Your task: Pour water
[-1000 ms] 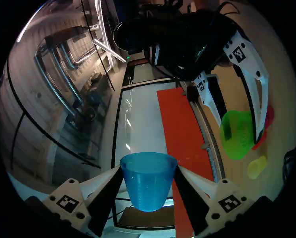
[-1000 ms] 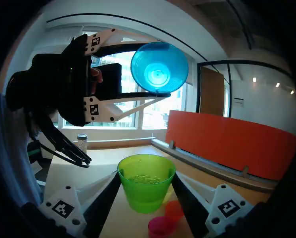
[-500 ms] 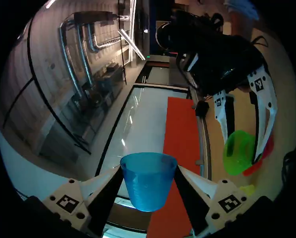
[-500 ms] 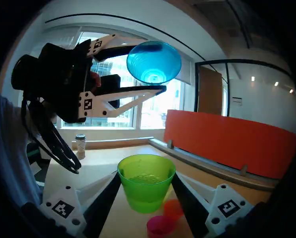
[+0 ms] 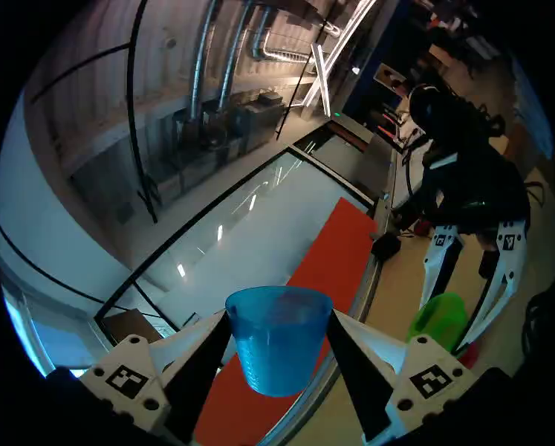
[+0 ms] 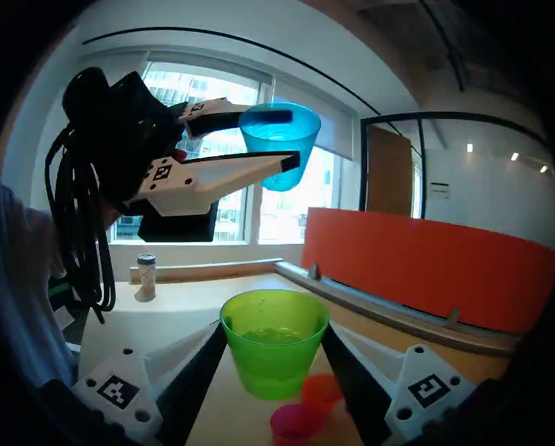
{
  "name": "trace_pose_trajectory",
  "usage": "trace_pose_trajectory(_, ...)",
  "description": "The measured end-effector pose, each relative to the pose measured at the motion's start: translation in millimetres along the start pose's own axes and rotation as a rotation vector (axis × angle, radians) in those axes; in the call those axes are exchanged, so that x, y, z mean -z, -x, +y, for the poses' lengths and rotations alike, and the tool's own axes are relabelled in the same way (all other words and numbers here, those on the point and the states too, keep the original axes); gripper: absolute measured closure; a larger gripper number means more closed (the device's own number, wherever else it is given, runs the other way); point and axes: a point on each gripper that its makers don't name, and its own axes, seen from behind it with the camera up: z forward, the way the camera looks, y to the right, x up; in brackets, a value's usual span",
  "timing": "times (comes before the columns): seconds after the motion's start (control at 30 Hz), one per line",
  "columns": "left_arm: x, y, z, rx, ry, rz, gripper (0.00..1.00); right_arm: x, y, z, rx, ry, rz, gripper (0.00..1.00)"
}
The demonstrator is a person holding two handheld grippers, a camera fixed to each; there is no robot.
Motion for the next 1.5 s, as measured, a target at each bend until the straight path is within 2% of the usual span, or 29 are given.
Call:
trace_pose_trajectory(0.17,0.8,2,-3.1,0.145,0.004,0.002,0.14,1.7,1,2,0.0,0.006,0.002,0.1)
trace_pose_trajectory(0.5,2.0,9,-14.3,0.47,0.02,-0.009,0.14,5.5,2,3,-0.006,0.014,0.012,0.11)
trace_pose_trajectory(0.77,-0.9,20,-14.4,0.618,0.038,-0.035,0.13,7.1,0,0,-0.005,0.019,0.015,0.11)
trace_pose_trajectory(1.0,-5.4,20,-7.9,0.802,0.088,-0.04,0.14,9.1,-3,-2,-0.005,0.021,0.018,0.1)
trace_pose_trajectory(1.1,-5.9,20,-9.5,0.845,0.096,-0.032,0.13,10.0,-4,-2,-0.006,0.023,0.019,0.11)
trace_pose_trajectory(1.17,-5.9,21,-10.2,0.857,0.098,-0.033,0.13,10.5,-4,-2,-0.009,0.024,0.02,0.11)
trace_pose_trajectory(1.3,-4.7,23,-9.5,0.862,0.106,-0.044,0.13,11.2,-6,-1,-0.018,0.025,0.024,0.11)
trace_pose_trajectory(1.5,3.3,33,-0.9,0.868,0.133,-0.085,0.13,12.1,-6,1,-0.023,0.029,0.024,0.1)
